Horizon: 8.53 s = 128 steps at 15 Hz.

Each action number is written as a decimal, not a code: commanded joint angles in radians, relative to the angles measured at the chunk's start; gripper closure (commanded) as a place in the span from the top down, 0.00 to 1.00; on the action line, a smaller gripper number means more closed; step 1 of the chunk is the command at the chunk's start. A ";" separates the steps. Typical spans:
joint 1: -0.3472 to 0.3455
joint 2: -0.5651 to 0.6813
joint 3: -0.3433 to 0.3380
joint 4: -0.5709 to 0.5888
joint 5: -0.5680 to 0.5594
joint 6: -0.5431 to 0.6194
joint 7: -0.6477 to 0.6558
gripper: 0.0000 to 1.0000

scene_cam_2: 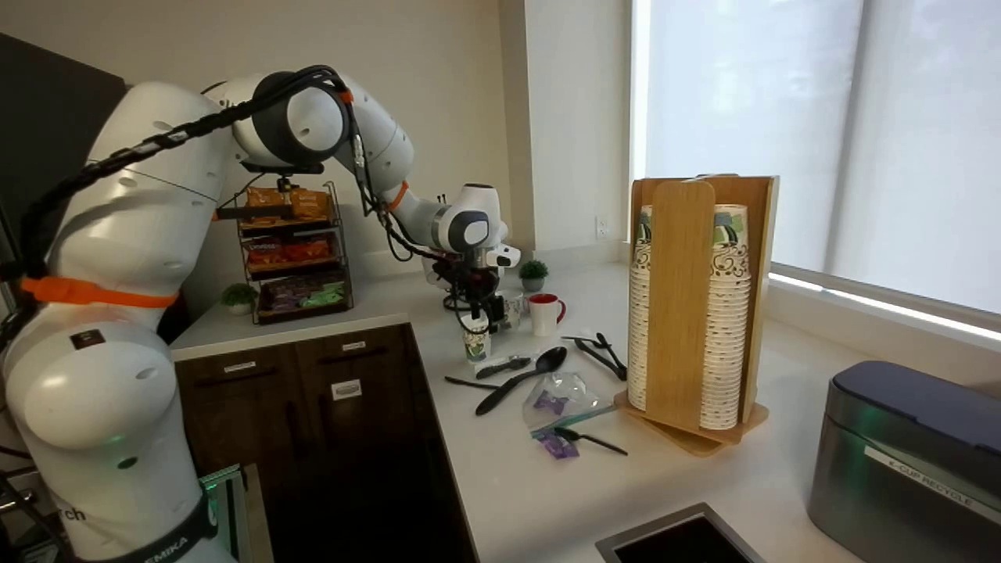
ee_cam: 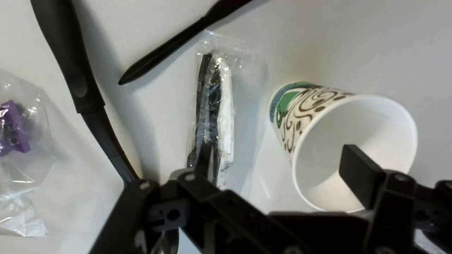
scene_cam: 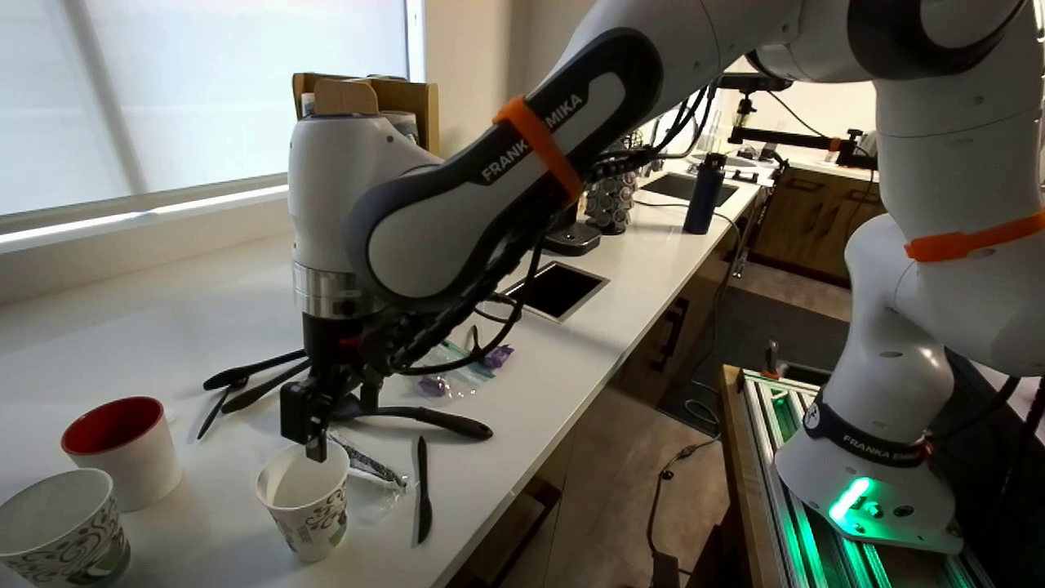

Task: Pick up the coffee cup on the right and place it on top of the stacked cups on the far right.

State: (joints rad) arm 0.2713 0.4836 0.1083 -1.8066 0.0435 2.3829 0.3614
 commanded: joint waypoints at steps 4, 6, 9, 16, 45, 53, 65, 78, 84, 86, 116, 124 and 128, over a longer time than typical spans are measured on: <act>0.044 0.039 -0.031 0.015 -0.044 0.020 0.055 0.42; 0.048 0.041 -0.034 0.016 -0.046 0.020 0.058 0.26; 0.049 0.039 -0.034 0.014 -0.046 0.025 0.057 0.01; 0.062 -0.145 -0.045 -0.077 -0.089 0.085 0.069 0.01; -0.311 -0.629 -0.083 -0.134 0.024 -0.004 0.381 0.01; -0.335 -0.430 -0.130 0.375 0.074 -0.468 0.487 0.01; -0.351 -0.293 -0.177 0.669 0.092 -0.541 0.624 0.01; -0.376 -0.081 -0.222 1.026 0.010 -0.861 0.727 0.01; -0.383 -0.050 -0.231 1.059 0.021 -0.868 0.780 0.01; -0.386 -0.035 -0.229 1.073 0.022 -0.876 0.800 0.01; -0.382 0.083 -0.248 1.177 0.006 -0.919 0.906 0.01; -0.381 0.087 -0.248 1.202 0.007 -0.970 0.908 0.01; -0.382 0.099 -0.246 1.206 0.009 -0.953 0.911 0.01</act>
State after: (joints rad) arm -0.1115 0.5527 -0.1355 -0.6471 0.0523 1.4511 1.2493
